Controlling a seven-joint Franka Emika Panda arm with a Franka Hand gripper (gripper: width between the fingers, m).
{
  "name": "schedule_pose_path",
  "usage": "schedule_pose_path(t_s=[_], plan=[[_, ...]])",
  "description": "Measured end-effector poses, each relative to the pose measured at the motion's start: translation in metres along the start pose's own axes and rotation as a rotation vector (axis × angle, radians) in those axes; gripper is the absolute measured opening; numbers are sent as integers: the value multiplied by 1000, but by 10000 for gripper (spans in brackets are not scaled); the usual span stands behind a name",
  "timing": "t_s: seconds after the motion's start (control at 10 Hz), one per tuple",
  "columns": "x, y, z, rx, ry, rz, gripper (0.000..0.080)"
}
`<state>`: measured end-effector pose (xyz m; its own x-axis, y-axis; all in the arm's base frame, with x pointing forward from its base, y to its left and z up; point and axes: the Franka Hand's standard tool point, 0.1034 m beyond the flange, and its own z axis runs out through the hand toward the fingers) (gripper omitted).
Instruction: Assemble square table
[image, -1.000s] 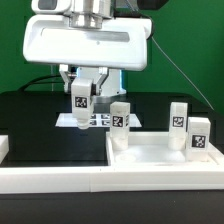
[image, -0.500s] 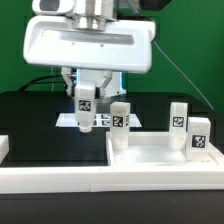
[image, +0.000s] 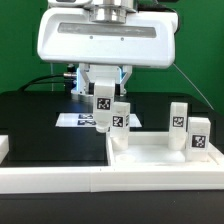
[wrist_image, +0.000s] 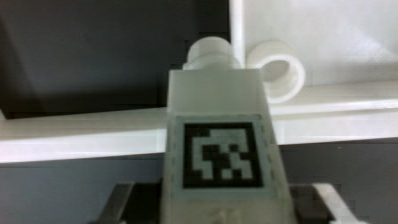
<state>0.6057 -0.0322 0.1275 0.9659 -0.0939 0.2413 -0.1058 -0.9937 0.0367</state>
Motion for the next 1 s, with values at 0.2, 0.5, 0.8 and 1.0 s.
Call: schedule_pose_path(t_s=[0.2, 0.5, 0.8, 1.0], plan=[[1, -3, 2, -2, 8, -31, 290], [10, -20, 11, 2, 10, -48, 290], [12, -18, 11, -9, 53, -34, 290], [16, -11, 9, -49, 212, -44, 290]])
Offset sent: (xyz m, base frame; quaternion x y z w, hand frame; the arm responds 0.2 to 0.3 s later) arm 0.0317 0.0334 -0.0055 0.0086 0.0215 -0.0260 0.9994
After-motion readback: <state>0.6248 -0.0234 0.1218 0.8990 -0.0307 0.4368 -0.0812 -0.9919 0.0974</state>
